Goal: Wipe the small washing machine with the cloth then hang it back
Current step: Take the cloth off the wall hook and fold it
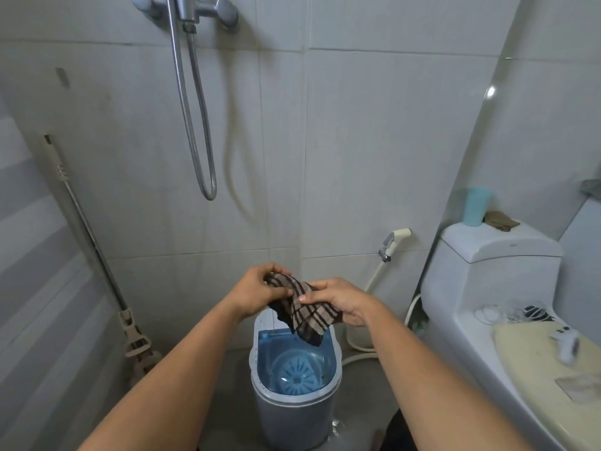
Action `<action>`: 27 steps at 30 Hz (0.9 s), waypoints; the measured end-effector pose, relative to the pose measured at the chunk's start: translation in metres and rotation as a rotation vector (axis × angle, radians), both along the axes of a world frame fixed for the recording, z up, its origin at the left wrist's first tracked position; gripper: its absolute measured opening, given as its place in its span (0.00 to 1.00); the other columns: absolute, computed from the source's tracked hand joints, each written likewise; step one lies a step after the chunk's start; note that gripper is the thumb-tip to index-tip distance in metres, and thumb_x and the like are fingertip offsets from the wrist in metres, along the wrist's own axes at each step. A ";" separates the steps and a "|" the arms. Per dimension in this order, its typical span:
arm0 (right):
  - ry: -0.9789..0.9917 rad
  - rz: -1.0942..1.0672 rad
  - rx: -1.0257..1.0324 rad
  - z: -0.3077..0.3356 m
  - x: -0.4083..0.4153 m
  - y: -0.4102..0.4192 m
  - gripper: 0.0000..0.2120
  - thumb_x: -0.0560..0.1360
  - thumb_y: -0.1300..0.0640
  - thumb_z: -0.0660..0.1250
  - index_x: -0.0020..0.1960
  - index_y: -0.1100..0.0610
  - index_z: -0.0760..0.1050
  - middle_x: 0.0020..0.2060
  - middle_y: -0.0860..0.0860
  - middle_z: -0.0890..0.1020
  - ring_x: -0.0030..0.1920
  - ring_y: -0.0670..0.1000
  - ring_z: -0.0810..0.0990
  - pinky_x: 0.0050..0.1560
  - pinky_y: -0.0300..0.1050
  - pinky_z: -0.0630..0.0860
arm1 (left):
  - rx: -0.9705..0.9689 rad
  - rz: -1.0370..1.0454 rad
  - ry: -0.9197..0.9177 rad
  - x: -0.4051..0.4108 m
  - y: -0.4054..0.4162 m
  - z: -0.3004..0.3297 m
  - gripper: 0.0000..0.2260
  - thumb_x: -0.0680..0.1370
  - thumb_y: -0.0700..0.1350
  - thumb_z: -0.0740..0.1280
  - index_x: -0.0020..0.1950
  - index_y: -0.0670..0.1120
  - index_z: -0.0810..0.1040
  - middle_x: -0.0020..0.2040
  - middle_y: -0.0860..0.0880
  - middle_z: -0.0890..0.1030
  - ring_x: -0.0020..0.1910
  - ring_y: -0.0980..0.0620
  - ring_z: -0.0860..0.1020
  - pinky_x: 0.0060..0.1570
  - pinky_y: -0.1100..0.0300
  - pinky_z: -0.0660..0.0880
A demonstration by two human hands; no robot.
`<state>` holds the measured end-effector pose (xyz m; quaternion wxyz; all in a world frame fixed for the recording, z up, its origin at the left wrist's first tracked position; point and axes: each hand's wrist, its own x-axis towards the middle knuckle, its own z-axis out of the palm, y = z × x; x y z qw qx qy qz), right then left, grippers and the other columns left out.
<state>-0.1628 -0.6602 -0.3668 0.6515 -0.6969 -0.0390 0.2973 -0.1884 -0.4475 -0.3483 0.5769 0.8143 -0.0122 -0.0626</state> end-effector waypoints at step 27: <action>-0.213 -0.453 0.289 -0.048 -0.013 0.041 0.11 0.76 0.70 0.71 0.55 0.60 0.84 0.50 0.58 0.88 0.49 0.57 0.87 0.55 0.54 0.84 | -0.721 0.508 0.266 -0.005 -0.029 -0.044 0.07 0.77 0.44 0.71 0.53 0.44 0.78 0.45 0.42 0.83 0.47 0.44 0.82 0.44 0.51 0.81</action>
